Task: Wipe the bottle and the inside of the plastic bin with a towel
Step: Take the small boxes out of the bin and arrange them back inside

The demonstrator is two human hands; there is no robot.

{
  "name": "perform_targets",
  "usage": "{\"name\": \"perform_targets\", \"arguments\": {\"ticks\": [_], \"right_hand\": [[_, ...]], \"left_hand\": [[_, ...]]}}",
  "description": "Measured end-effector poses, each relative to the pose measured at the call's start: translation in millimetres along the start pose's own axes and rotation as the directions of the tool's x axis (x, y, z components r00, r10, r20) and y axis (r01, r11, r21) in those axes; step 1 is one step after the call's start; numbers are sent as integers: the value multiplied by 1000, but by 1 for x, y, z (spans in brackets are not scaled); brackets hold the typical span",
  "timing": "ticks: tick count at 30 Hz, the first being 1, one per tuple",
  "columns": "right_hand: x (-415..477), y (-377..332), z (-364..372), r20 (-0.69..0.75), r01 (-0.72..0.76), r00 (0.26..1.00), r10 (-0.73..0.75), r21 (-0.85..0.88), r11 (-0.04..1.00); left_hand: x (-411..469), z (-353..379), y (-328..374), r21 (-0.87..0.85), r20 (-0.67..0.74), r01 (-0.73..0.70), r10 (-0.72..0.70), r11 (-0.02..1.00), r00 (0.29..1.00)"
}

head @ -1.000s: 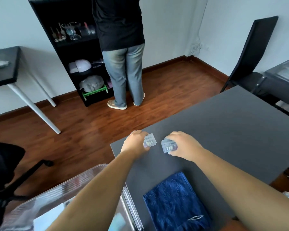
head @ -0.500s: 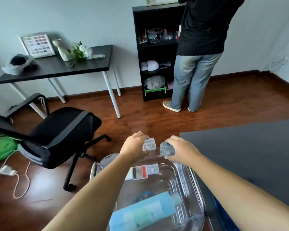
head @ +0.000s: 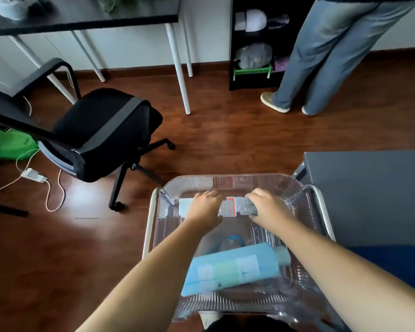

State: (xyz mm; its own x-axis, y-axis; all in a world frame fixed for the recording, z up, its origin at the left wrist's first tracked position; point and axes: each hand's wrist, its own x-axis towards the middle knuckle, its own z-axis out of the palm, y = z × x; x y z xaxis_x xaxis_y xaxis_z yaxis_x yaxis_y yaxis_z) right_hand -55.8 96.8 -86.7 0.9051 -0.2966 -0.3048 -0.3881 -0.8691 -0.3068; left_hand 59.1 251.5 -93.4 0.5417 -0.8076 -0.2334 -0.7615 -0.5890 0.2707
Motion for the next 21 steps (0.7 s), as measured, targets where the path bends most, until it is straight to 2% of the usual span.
{"name": "perform_targets", "arguments": {"ticks": [12, 21], "right_hand": [[30, 10, 26, 26, -32, 999, 33, -13, 999], [28, 3, 31, -37, 3, 999, -4, -11, 1000]], "left_hand": [[29, 37, -5, -50, 37, 95, -93, 994, 995], [29, 38, -6, -75, -35, 90, -93, 993, 995]]}}
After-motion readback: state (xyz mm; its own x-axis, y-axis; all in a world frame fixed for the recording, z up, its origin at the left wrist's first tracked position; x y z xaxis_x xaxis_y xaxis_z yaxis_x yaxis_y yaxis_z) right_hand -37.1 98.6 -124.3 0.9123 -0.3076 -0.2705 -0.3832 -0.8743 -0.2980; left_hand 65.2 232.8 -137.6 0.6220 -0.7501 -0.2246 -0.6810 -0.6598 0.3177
